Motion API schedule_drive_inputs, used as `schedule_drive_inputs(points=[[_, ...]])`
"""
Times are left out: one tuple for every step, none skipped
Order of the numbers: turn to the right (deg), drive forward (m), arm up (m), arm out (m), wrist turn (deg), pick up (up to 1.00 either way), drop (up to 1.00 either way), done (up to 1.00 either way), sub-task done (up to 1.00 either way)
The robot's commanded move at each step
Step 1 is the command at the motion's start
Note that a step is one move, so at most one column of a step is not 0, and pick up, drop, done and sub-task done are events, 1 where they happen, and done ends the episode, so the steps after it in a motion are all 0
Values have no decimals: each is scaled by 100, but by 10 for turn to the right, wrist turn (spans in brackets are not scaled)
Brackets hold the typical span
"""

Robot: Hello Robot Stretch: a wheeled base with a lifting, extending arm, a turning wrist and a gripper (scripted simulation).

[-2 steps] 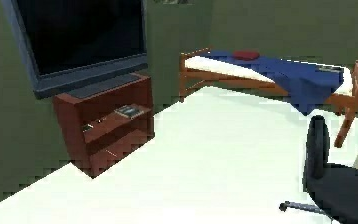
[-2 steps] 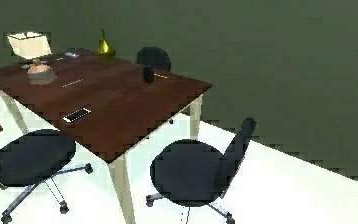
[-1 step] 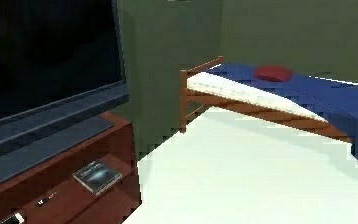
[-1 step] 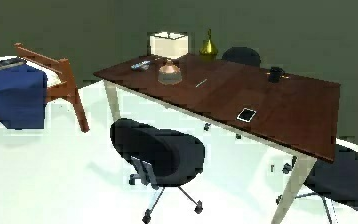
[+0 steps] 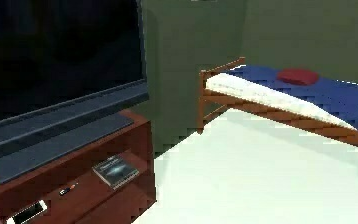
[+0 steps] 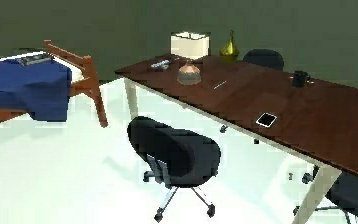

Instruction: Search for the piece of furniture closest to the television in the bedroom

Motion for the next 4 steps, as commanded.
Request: schedule_drive_inputs(points=[[0, 45, 0, 0, 0, 0, 0, 0, 0], [450, 0, 0, 0, 0, 0, 0, 0, 0], [180, 0, 0, 0, 0, 0, 0, 0, 0], [0, 90, 0, 0, 0, 0, 0, 0, 0]])
